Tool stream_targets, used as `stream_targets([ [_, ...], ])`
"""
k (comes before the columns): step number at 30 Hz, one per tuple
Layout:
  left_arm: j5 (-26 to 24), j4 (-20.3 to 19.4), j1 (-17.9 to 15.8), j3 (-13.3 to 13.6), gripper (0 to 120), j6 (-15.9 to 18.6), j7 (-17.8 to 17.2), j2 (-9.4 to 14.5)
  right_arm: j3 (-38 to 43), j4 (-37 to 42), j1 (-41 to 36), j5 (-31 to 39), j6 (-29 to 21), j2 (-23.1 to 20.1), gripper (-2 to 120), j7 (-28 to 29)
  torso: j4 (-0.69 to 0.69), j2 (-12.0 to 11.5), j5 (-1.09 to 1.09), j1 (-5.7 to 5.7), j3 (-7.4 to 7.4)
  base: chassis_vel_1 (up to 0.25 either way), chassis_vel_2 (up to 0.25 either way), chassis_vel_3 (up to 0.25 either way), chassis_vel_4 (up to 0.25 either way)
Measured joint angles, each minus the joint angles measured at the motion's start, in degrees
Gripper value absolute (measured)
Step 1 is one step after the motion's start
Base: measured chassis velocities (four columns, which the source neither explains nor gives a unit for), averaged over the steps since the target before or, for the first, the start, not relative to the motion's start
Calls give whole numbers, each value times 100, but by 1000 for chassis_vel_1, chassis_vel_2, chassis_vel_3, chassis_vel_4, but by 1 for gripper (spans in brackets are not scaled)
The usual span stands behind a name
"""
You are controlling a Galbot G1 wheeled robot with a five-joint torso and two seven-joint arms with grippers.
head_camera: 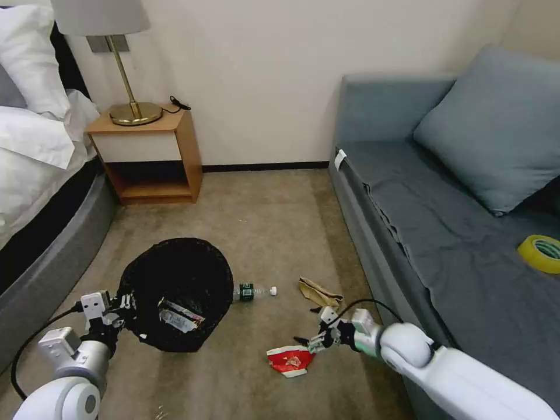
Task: Pick up the trash bin, then pick up the garbage on the floor and place it into the trash bin.
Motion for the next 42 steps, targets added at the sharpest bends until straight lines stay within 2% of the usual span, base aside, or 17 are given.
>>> stream_targets([
  [9,-13,25,-21,-95,4,-77,69,-11,-1065,-1118,1073,171,-162,344,100,-1186,0,0,1,0,0,0,0,0,0],
  [13,-25,98,-58,-139,4,-114,94,-10,-1195,-1277,1146,241,-161,365,100,-1370,-2,1,0,0,0,0,0,0,0],
  [19,-24,188,-75,-158,4,-153,119,-24,-1290,-1471,1169,247,-133,440,100,-1424,-1,1,0,0,0,0,0,0,0],
  [31,6,327,-79,-137,4,-254,152,-95,-1422,-2569,1113,-9,132,989,100,-1200,-1,1,2,0,0,0,0,0,0],
  [42,-10,459,-80,-171,4,-330,216,-40,-1381,-2783,1018,-144,224,1158,99,-960,-1,1,0,0,0,0,0,0,0],
])
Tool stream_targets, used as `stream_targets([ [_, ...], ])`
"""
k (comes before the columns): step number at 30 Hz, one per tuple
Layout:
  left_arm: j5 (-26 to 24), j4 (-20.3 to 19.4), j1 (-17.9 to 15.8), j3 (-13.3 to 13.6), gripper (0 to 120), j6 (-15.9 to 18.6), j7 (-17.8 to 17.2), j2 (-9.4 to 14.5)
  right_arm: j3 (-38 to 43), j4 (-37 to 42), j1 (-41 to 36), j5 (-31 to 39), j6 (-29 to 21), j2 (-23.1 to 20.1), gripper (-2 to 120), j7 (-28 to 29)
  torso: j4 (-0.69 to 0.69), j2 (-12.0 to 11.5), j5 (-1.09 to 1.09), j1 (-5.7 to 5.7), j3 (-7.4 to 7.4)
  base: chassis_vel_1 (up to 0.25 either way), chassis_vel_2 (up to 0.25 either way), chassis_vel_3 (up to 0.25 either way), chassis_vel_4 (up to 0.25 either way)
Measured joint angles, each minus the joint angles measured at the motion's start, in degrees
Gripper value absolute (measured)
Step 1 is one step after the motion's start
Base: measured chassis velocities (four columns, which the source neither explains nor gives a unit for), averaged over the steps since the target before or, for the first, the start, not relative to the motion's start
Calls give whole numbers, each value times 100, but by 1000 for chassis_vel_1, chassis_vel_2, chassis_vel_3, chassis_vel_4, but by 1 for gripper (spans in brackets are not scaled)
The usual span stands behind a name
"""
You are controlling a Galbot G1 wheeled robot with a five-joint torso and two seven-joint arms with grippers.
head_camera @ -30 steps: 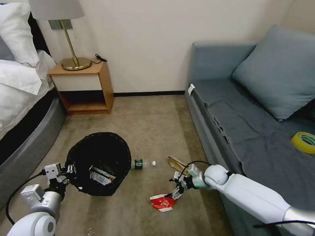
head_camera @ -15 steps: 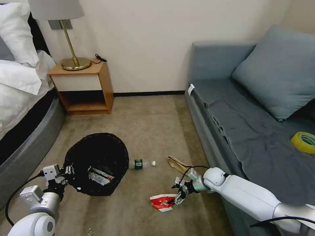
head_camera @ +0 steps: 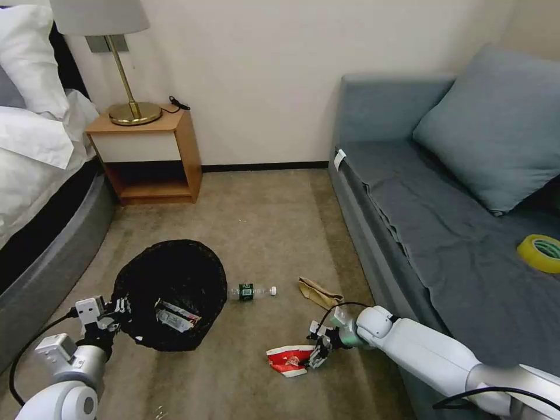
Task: Pick up the trash bin, then pick up the garbage on the floor and place it into the trash bin.
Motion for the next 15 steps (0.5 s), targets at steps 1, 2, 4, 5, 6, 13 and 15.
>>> stream_targets([
  [1,-1,15,-6,4,4,-5,4,5,12,2,-16,-6,7,-2,93,33,0,0,0,0,0,0,0,0,0],
  [2,-3,34,-14,11,4,-10,5,9,27,13,-36,-9,12,-10,88,68,0,0,0,0,0,0,0,0,0],
  [4,-6,58,-21,23,4,-21,12,11,53,34,-73,-19,31,-25,79,101,0,0,0,0,0,0,0,0,0],
  [5,-6,58,-21,23,4,-21,12,11,53,34,-73,-19,31,-25,79,101,0,0,0,0,0,0,0,0,0],
  [6,-10,64,-21,30,4,-26,17,14,74,59,-101,-33,48,-38,74,115,0,0,0,0,0,0,0,0,0],
  [13,-45,66,-11,34,4,-28,21,42,169,163,-214,-105,119,-80,49,211,0,0,0,0,0,0,0,0,0],
  [15,-51,66,-4,32,4,-28,20,43,192,185,-229,-108,122,-85,44,235,0,0,0,0,0,0,0,0,0],
])
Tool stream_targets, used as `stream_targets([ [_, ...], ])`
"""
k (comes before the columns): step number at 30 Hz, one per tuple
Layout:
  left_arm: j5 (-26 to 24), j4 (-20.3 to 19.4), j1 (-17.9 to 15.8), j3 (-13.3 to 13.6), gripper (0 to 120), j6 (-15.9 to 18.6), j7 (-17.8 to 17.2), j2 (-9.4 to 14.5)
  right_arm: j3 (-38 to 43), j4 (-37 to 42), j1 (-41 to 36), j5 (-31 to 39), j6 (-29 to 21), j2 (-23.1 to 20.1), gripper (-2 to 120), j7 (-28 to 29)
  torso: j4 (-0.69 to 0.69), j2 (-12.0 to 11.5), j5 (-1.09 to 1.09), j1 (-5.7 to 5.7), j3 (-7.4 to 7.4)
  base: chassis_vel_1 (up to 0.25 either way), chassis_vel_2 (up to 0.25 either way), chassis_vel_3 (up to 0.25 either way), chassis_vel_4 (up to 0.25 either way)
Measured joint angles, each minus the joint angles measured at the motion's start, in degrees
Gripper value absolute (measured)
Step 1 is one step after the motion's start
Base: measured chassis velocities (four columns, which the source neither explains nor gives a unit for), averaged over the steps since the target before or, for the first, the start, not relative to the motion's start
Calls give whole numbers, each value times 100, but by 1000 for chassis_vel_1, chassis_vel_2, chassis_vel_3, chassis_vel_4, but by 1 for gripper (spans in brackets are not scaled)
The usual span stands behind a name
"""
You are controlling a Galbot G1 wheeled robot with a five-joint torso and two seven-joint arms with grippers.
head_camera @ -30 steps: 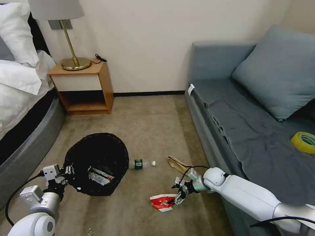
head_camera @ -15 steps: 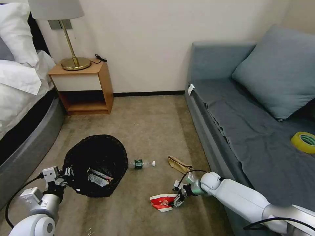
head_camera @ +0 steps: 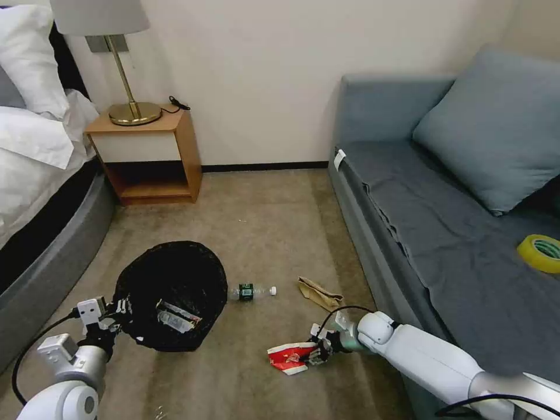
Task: Pick up the trash bin, then pick up the garbage on the floor and place it into the trash bin.
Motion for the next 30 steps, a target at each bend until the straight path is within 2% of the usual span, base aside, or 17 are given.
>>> stream_targets([
  [3,-20,-5,36,-10,4,-2,-3,-10,77,81,-52,-2,9,-21,29,117,0,0,0,0,0,0,0,0,0],
  [4,-20,-5,36,-10,4,-2,-3,-10,77,81,-52,-2,9,-21,29,117,0,0,0,0,0,0,0,0,0],
  [8,-51,-30,79,-43,4,-13,-16,-17,98,172,-116,2,51,-80,11,252,0,0,0,0,0,0,0,0,0],
  [9,-51,-30,79,-43,4,-13,-16,-17,98,172,-116,2,51,-80,11,252,0,0,0,0,0,0,0,0,0],
  [12,-55,-31,96,-60,4,-16,-26,-25,164,203,-172,26,85,-85,0,336,0,0,0,0,0,0,0,0,0],
  [24,-80,79,68,-24,4,-16,-70,-68,568,572,-277,147,137,-236,0,562,0,0,1,0,0,0,0,0,0],
  [30,-144,272,-8,31,4,9,-105,-52,1271,1472,-371,256,110,-501,0,754,0,0,0,0,0,0,0,0,0],
])
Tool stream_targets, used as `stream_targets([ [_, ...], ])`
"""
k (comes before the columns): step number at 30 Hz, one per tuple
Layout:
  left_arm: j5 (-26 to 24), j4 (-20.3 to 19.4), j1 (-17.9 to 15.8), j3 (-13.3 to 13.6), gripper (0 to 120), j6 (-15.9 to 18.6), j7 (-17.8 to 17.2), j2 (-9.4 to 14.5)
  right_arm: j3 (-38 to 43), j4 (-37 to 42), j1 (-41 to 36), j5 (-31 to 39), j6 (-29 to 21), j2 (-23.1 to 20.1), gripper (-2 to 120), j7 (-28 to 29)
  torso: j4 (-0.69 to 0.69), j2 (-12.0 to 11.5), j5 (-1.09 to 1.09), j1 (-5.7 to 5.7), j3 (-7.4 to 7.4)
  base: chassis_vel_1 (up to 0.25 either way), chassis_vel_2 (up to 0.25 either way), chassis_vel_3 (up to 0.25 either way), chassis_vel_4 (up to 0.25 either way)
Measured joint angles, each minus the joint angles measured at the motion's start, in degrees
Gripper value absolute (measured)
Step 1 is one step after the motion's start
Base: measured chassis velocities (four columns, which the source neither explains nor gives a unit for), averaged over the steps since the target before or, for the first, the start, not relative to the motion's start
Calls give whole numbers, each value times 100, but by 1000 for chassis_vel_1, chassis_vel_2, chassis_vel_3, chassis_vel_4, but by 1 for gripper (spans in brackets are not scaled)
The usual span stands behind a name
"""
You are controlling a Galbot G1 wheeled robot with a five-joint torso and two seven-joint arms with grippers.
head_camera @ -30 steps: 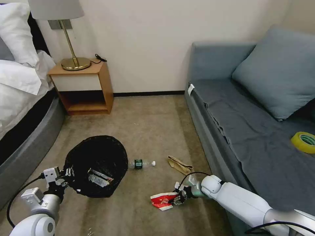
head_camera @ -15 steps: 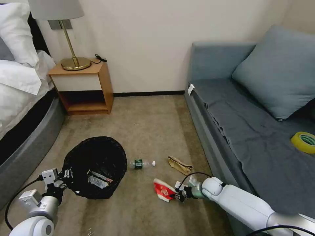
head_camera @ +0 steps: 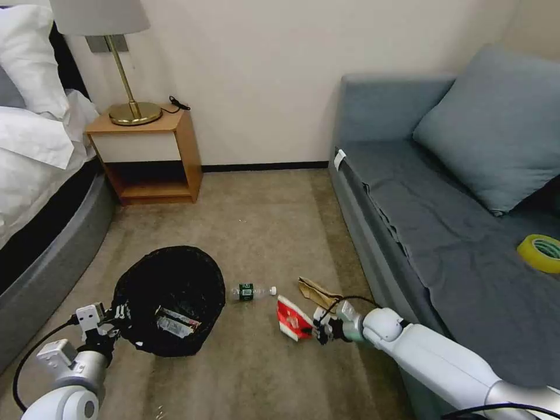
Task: Pick up the trash bin, then pick up the garbage on the floor and place it into the trash bin.
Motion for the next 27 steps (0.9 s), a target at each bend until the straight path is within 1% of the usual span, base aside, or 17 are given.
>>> stream_targets([
  [2,-24,74,-14,59,4,8,-7,5,324,515,-21,66,-26,-156,0,132,1,0,0,0,0,0,0,0,0],
  [4,-29,96,-19,84,4,9,-8,6,403,651,-28,91,-31,-204,0,186,1,0,0,0,0,0,0,0,0],
  [5,-34,132,-26,132,4,12,-8,8,568,989,-36,174,-45,-323,0,340,0,0,0,0,0,0,0,0,0],
  [6,-35,143,-29,145,4,13,-8,8,603,1058,-36,195,-50,-344,0,371,0,0,0,0,0,0,0,0,0],
  [8,-39,196,-53,230,4,28,-2,23,940,1811,-35,421,-159,-516,0,639,-1,0,0,0,0,0,0,0,0],
  [10,-42,199,-56,243,4,33,-2,28,976,1924,-27,452,-181,-530,0,670,-1,0,0,0,0,0,0,0,0],
  [12,-77,221,-73,366,4,80,4,56,1050,2606,120,712,-333,-593,0,923,0,0,0,0,0,0,0,0,0],
  [14,-85,255,-89,453,4,103,14,72,925,2987,269,871,-434,-607,0,1100,0,0,-1,0,0,0,0,0,0],
  [15,-85,255,-89,453,4,103,14,72,925,2987,269,871,-434,-607,0,1100,0,0,-1,0,0,0,0,0,0],
  [19,-123,320,-112,625,4,168,41,107,424,3606,586,1116,-626,-546,0,1365,0,0,-1,0,0,0,0,0,0],
  [20,-123,320,-112,625,4,168,41,107,424,3606,586,1116,-626,-546,0,1365,0,0,-1,0,0,0,0,0,0],
  [24,-185,300,-94,713,4,236,112,141,-186,3800,775,1081,-663,-470,0,1421,1,0,-1,0,0,0,0,0,0],
  [27,-199,278,-83,768,4,255,138,143,-408,3787,801,978,-664,-404,0,1419,0,0,0,0,0,0,0,0,0],
])
